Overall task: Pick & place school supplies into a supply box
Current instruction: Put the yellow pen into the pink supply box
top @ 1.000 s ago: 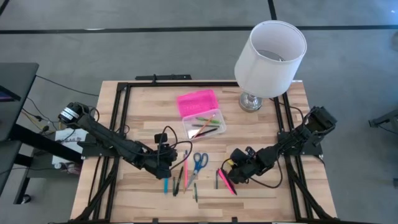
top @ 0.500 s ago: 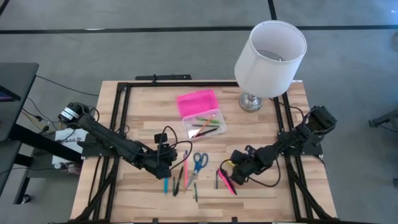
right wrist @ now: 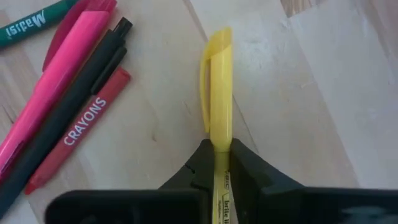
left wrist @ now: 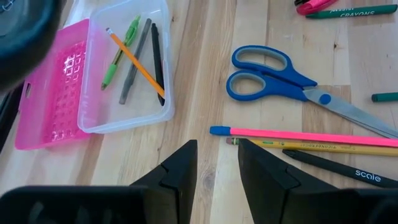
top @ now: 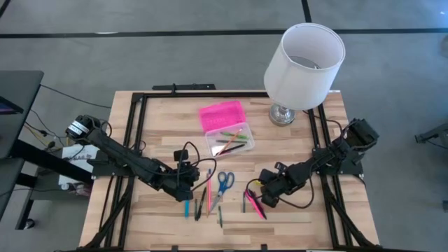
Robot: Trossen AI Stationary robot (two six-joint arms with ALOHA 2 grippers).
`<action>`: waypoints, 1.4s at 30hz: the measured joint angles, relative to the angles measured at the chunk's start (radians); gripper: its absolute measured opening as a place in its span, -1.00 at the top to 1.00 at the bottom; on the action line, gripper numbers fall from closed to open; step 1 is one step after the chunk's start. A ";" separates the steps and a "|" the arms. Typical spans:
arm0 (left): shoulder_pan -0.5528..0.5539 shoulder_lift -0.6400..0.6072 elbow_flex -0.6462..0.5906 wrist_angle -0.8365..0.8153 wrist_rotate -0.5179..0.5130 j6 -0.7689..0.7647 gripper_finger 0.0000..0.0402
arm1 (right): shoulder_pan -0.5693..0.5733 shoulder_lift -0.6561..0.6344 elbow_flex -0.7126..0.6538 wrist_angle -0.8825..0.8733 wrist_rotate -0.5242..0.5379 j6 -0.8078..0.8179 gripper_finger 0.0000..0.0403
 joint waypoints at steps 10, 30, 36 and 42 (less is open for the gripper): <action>0.000 0.000 0.000 0.000 -0.024 0.000 0.45 | 0.000 0.001 -0.001 0.002 0.016 -0.032 0.88; 0.000 0.000 0.000 0.000 -0.023 0.000 0.45 | 0.000 0.003 0.005 0.001 0.035 -0.079 0.94; 0.000 0.000 0.000 -0.006 -0.023 -0.001 0.45 | 0.001 0.006 0.065 0.003 0.099 -0.171 0.93; -0.001 0.000 -0.016 -0.003 -0.019 -0.018 0.44 | -0.011 0.005 0.134 -0.001 0.163 -0.322 0.94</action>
